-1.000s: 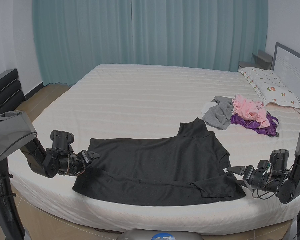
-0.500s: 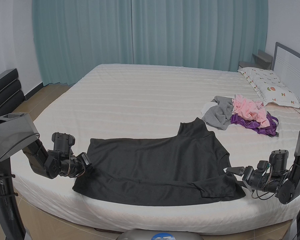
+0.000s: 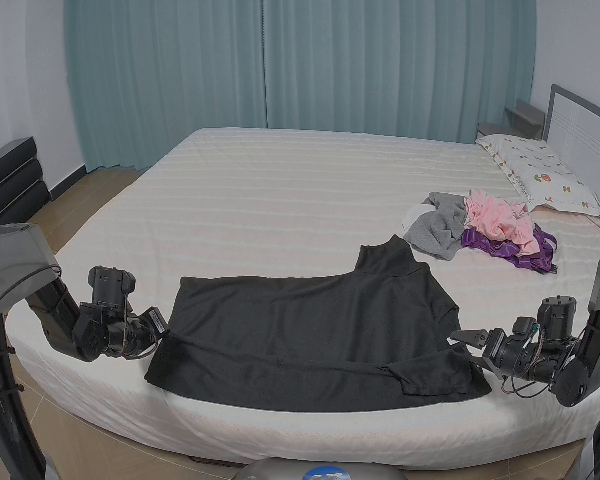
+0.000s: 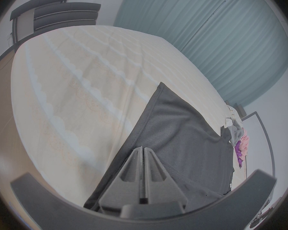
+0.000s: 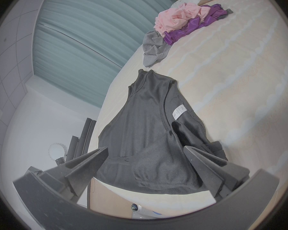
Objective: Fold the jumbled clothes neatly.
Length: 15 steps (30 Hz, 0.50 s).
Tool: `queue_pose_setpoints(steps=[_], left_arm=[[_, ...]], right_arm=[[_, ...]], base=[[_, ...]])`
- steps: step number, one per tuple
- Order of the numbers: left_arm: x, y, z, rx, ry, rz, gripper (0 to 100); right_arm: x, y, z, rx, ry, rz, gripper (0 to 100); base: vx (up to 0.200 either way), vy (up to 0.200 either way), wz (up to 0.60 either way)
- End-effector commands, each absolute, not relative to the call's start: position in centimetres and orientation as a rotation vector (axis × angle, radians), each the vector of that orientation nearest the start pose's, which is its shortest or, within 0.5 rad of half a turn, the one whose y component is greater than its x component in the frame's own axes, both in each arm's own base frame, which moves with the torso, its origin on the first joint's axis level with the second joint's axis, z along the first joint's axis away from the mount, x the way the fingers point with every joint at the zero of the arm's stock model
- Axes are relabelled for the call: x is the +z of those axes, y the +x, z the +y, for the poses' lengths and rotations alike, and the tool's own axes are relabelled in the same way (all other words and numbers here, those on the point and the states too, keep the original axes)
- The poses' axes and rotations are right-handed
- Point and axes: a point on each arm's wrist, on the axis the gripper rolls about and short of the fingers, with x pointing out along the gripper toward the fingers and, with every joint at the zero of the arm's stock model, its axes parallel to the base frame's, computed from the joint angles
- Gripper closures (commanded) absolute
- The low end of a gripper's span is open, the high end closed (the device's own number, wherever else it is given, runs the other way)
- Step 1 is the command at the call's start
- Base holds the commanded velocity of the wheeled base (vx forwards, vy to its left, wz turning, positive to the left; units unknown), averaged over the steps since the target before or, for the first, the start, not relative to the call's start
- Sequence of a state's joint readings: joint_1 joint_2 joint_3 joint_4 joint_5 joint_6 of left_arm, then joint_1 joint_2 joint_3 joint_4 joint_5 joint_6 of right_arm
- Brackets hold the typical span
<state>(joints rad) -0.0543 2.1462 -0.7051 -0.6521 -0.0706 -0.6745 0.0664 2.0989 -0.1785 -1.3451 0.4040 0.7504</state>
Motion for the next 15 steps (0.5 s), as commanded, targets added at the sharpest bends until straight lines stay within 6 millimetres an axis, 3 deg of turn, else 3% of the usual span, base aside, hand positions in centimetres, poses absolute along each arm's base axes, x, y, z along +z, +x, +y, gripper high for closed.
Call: queue_pose_setpoints(steps=[1,15], left_arm=[[2.9,32.6,-1.9,0.143,-0.647,0.770,100],[3.3,31.7,-1.9,0.143,-0.647,0.770,100]], right_arm=[[1.6,25.3,2.6,0.226,0.798,0.694,0],[-0.2,27.7,2.7,0.278,0.621,0.681,0]], base=[[0.000,0.000,0.00],[0.000,0.000,0.00]])
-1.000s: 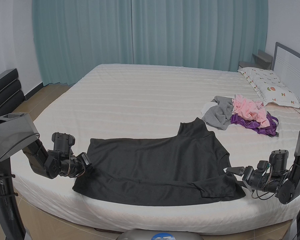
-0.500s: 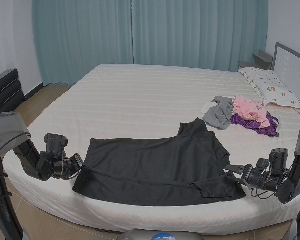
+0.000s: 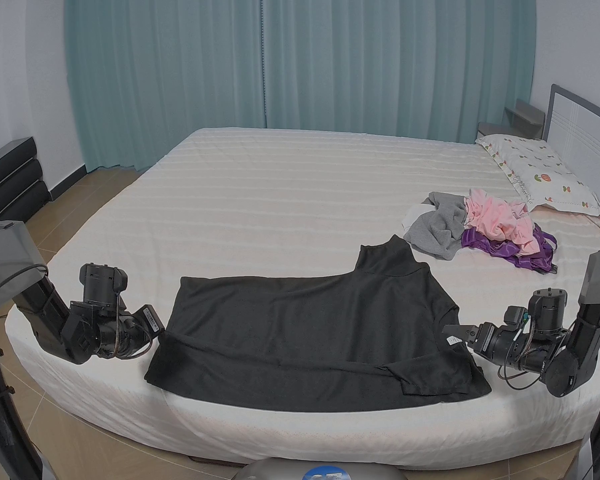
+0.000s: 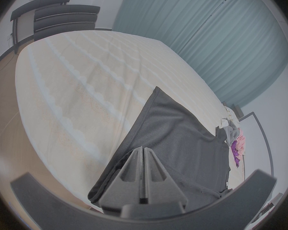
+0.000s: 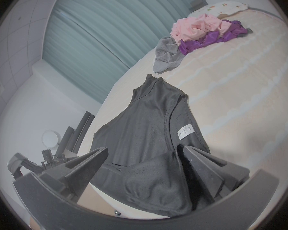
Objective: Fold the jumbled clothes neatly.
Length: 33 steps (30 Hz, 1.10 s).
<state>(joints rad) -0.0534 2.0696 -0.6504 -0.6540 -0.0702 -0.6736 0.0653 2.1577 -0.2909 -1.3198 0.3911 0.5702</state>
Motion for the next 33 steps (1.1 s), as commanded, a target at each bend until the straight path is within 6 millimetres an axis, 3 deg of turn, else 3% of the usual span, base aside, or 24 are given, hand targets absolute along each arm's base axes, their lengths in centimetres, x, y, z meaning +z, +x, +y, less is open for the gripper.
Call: queue_pose_setpoints(steps=[1,7,33], left_arm=[[3.4,31.7,-1.9,0.142,-0.647,0.769,100],[3.4,31.7,-1.9,0.143,-0.649,0.769,100],[3.4,31.7,-1.9,0.142,-0.649,0.767,100]], right_arm=[[-0.6,27.7,2.7,0.283,0.594,0.687,0],[-1.7,27.6,2.7,0.315,0.503,0.708,0],[-1.4,28.2,1.9,0.304,0.453,0.664,0]], base=[[0.000,0.000,0.00],[0.000,0.000,0.00],[0.000,0.000,0.00]])
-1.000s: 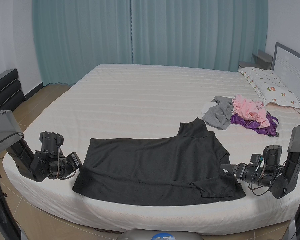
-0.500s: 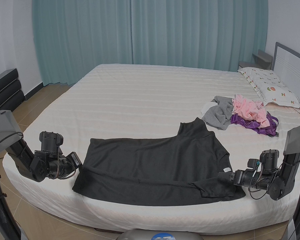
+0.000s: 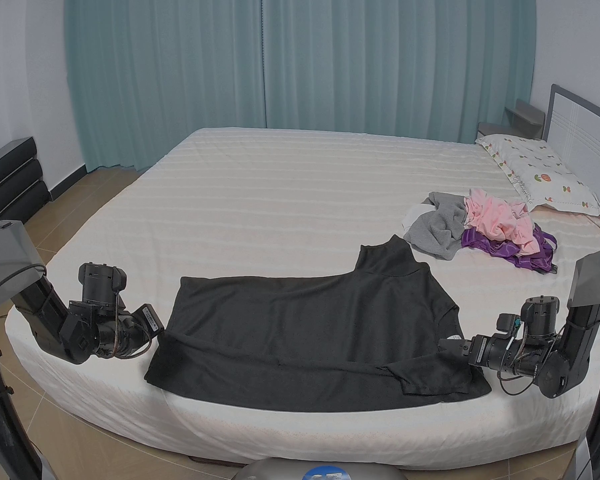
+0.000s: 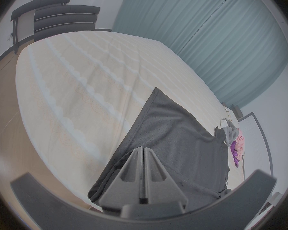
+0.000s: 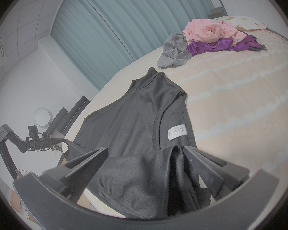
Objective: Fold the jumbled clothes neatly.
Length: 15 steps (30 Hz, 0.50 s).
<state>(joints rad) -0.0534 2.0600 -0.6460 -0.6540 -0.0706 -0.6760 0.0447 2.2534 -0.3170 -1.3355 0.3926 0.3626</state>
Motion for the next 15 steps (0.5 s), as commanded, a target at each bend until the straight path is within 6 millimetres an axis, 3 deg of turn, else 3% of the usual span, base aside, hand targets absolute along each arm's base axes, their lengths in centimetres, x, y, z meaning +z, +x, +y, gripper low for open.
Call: queue_pose_setpoints(steps=[1,14,15], left_arm=[[3.4,31.7,-1.9,0.143,-0.649,0.769,100],[3.5,31.7,-1.8,0.145,-0.652,0.767,100],[3.5,31.7,-1.8,0.145,-0.652,0.767,100]], right_arm=[[-1.6,28.2,1.7,0.298,0.455,0.669,0],[-3.0,27.9,1.7,0.298,0.472,0.722,0],[-3.0,27.9,1.6,0.296,0.472,0.721,100]], base=[[0.000,0.000,0.00],[0.000,0.000,0.00],[0.000,0.000,0.00]])
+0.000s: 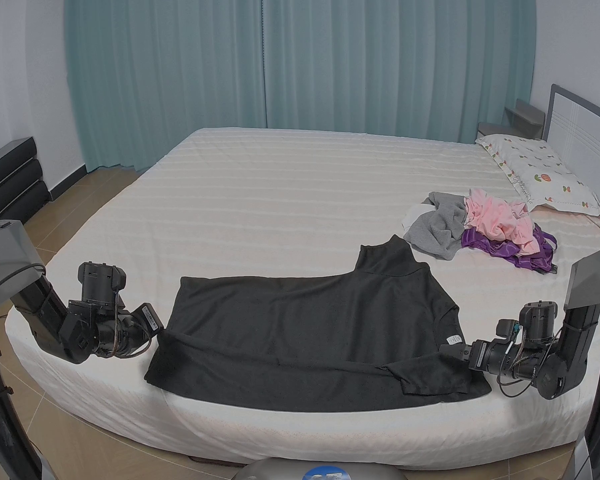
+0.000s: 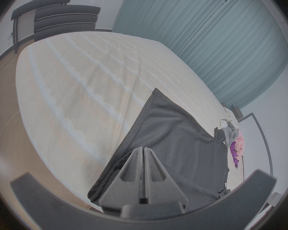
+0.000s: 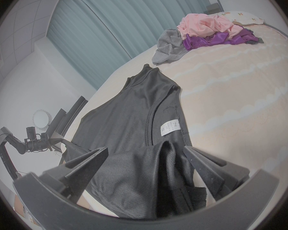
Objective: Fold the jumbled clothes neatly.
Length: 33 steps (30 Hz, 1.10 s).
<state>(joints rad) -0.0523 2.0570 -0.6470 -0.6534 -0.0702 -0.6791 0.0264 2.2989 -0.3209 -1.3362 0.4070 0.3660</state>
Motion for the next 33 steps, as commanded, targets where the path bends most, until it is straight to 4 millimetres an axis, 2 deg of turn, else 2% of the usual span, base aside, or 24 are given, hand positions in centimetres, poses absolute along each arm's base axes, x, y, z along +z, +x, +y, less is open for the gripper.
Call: queue_pose_setpoints(steps=[1,15,23,33], left_arm=[[3.5,31.7,-1.8,0.145,-0.652,0.767,100],[4.2,31.1,-1.8,0.139,-0.647,0.755,100],[4.8,30.3,-1.6,0.143,-0.647,0.748,100],[5.0,29.5,-0.6,0.171,-0.659,0.739,100]], right_arm=[[-2.9,27.9,1.6,0.297,0.472,0.718,100],[-1.4,26.5,1.1,0.296,0.469,0.655,100],[0.8,25.3,1.1,0.311,0.485,0.602,100],[2.4,24.1,0.8,0.302,0.509,0.566,100]], base=[[0.000,0.000,0.00],[0.000,0.000,0.00],[0.000,0.000,0.00],[0.000,0.000,0.00]])
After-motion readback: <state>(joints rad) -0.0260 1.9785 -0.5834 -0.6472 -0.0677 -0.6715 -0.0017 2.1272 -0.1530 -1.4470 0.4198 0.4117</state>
